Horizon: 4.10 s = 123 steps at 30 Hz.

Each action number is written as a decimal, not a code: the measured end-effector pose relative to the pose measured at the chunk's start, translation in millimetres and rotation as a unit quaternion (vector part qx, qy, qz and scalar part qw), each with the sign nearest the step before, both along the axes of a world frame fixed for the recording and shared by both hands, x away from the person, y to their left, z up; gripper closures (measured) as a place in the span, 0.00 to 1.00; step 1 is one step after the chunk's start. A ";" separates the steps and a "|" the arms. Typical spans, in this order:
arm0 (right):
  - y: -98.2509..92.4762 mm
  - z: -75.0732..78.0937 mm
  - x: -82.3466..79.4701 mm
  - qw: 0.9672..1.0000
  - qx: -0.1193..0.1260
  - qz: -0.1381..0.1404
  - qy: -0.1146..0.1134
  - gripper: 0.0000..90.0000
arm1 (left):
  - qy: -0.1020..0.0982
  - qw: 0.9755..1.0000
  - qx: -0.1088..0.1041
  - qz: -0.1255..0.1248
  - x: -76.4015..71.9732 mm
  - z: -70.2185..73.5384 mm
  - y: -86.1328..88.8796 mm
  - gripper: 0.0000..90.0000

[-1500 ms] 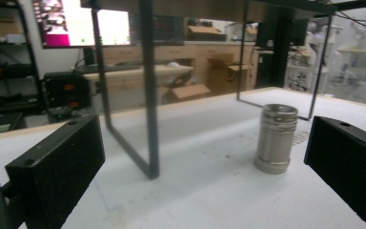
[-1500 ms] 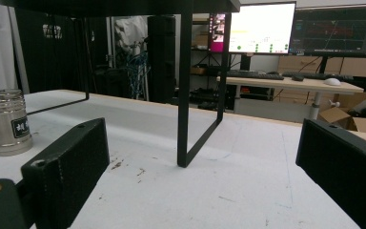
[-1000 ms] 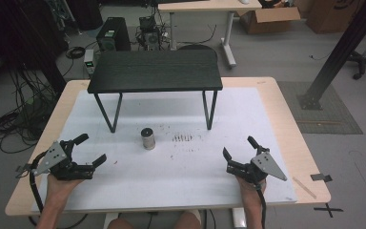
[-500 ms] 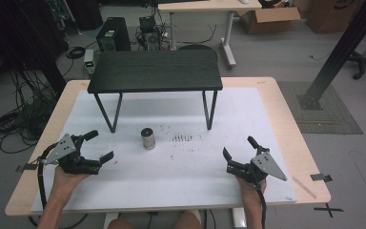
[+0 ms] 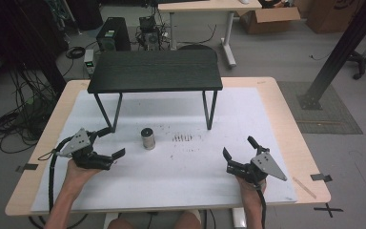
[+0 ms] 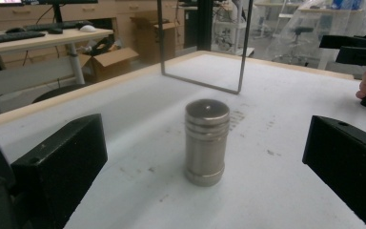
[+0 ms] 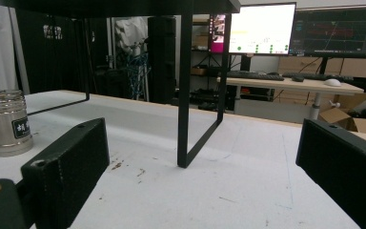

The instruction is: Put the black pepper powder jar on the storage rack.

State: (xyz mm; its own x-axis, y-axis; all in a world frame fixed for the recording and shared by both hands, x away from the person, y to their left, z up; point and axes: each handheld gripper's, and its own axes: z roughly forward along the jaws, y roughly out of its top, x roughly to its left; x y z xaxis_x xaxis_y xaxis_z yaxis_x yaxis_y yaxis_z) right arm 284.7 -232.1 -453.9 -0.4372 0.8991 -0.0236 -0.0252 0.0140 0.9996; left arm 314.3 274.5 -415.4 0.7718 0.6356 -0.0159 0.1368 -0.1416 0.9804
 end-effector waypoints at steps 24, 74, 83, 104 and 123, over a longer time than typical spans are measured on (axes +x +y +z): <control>0.0 0.1 0.3 1.000 0.000 0.000 0.000 0.04 | 0.053 0.998 0.026 -0.004 27.4 -14.2 -42.7 0.02; 0.0 0.1 0.4 1.000 0.000 0.000 0.001 0.04 | 0.077 0.992 0.101 0.007 51.2 -21.9 -81.4 0.54; 0.0 0.1 0.4 1.000 0.001 0.000 0.002 0.04 | 0.075 0.992 0.099 0.007 51.1 -22.7 -81.2 0.54; 0.0 0.1 0.4 1.000 0.001 0.000 0.003 0.04 | 0.067 0.993 0.093 0.009 45.0 -13.7 -80.5 0.55; -0.1 0.1 0.7 1.000 0.001 0.000 0.004 0.04 | 0.054 0.995 0.083 0.009 31.2 33.8 -70.4 0.55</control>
State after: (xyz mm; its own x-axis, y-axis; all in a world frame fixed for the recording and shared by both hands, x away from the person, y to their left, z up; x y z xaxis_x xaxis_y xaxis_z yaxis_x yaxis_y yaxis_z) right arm 285.5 -232.3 -453.7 -0.4366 0.8995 -0.0177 -0.0171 0.0114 0.9998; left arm 345.5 204.2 -381.7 0.7601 0.6497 0.0083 0.2441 -0.2974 0.9230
